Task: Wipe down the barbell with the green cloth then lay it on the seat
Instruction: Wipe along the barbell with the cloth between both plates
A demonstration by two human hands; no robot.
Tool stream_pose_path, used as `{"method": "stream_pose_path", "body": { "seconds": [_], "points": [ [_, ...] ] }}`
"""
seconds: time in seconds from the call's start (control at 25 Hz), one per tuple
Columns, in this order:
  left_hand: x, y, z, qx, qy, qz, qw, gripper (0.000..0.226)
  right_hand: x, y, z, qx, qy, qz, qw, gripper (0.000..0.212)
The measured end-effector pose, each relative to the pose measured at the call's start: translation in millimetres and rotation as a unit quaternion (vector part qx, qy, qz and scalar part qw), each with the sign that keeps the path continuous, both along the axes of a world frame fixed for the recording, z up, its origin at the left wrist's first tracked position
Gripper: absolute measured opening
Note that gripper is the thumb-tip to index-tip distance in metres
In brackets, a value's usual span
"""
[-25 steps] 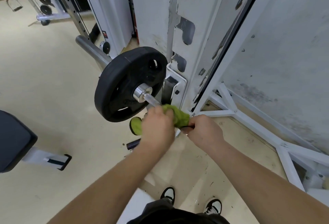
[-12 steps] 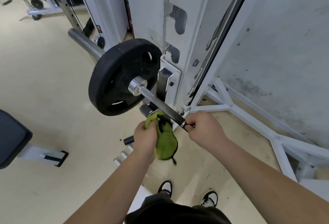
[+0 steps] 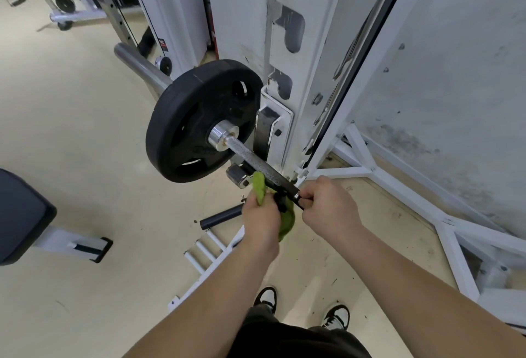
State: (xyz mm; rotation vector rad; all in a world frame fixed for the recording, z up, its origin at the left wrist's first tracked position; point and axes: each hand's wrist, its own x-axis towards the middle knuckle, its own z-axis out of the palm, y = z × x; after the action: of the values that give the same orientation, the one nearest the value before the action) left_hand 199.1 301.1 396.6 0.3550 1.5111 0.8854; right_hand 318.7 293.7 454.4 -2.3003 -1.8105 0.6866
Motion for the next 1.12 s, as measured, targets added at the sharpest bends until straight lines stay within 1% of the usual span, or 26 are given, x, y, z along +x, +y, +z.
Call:
{"method": "stream_pose_path", "body": {
  "seconds": [0.04,0.12,0.16,0.24,0.28,0.32,0.36,0.4,0.44,0.48,0.56,0.6,0.64,0.68,0.72,0.76,0.8,0.84,0.88,0.96,1.0,1.12],
  "points": [
    [4,-12,0,0.017,0.011,-0.045,0.999,0.021,0,0,0,0.004,-0.002,0.001,1.0,0.02],
    [-6,-17,4,0.033,0.006,-0.111,0.993,0.023,-1,0,-2,0.007,0.004,0.001,1.0,0.018],
    [-15,-7,6,0.034,0.005,-0.091,0.995,0.022,-1,-1,-2,0.009,0.013,0.0,1.0,0.018],
    [-22,14,10,0.025,-0.003,0.0,1.0,0.022,-1,0,-2,0.011,0.016,-0.001,1.0,0.024],
    [-18,15,11,0.021,0.019,0.0,1.0,0.023,-2,0,-3,0.008,0.006,-0.002,1.0,0.031],
    [-11,8,14,0.017,0.043,-0.027,0.999,0.023,-2,1,-3,0.004,-0.004,-0.004,1.0,0.037],
    [-4,-5,14,0.021,0.059,-0.081,0.995,0.022,-2,1,-4,0.002,-0.009,-0.009,1.0,0.042],
    [1,-19,14,0.027,0.064,-0.15,0.986,0.02,-1,1,-4,0.002,-0.006,-0.015,1.0,0.043],
    [1,-29,17,0.04,0.078,-0.21,0.974,0.018,1,1,-4,0.0,0.007,-0.021,1.0,0.039],
    [-5,-31,23,0.07,0.114,-0.239,0.962,0.019,4,-1,-3,-0.002,0.04,-0.028,0.999,0.032],
    [-21,-13,41,0.178,0.214,-0.216,0.936,0.025,15,-5,1,0.008,0.149,-0.079,0.986,0.022],
    [-27,2,54,0.242,0.265,-0.204,0.911,0.026,21,-7,3,0.015,0.194,-0.121,0.973,0.02],
    [-29,15,67,0.31,0.313,-0.217,0.871,0.026,27,-10,3,0.025,0.215,-0.155,0.964,0.016],
    [-28,29,75,0.368,0.369,-0.262,0.812,0.024,33,-12,2,0.036,0.214,-0.168,0.962,0.014],
    [-23,39,76,0.403,0.436,-0.332,0.733,0.02,39,-14,1,0.041,0.205,-0.167,0.963,0.017],
    [-17,47,70,0.403,0.498,-0.412,0.648,0.011,43,-17,-1,0.042,0.196,-0.16,0.966,0.017],
    [-11,53,62,0.374,0.551,-0.478,0.572,0.007,46,-20,-1,0.042,0.186,-0.155,0.969,0.014],
    [-3,57,56,0.339,0.588,-0.522,0.517,0.016,49,-24,-1,0.043,0.178,-0.151,0.971,0.01],
    [5,61,52,0.309,0.602,-0.553,0.486,0.021,52,-28,-1,0.045,0.174,-0.153,0.972,0.008],
    [27,63,52,0.291,0.577,-0.592,0.481,0.024,58,-35,-2,0.05,0.174,-0.173,0.968,0.009],
    [38,57,56,0.296,0.54,-0.621,0.486,0.027,61,-37,-2,0.054,0.173,-0.183,0.966,0.011],
    [53,27,60,0.354,0.429,-0.675,0.484,0.021,74,-45,1,0.05,0.144,-0.232,0.961,0.014]
  ]
}}
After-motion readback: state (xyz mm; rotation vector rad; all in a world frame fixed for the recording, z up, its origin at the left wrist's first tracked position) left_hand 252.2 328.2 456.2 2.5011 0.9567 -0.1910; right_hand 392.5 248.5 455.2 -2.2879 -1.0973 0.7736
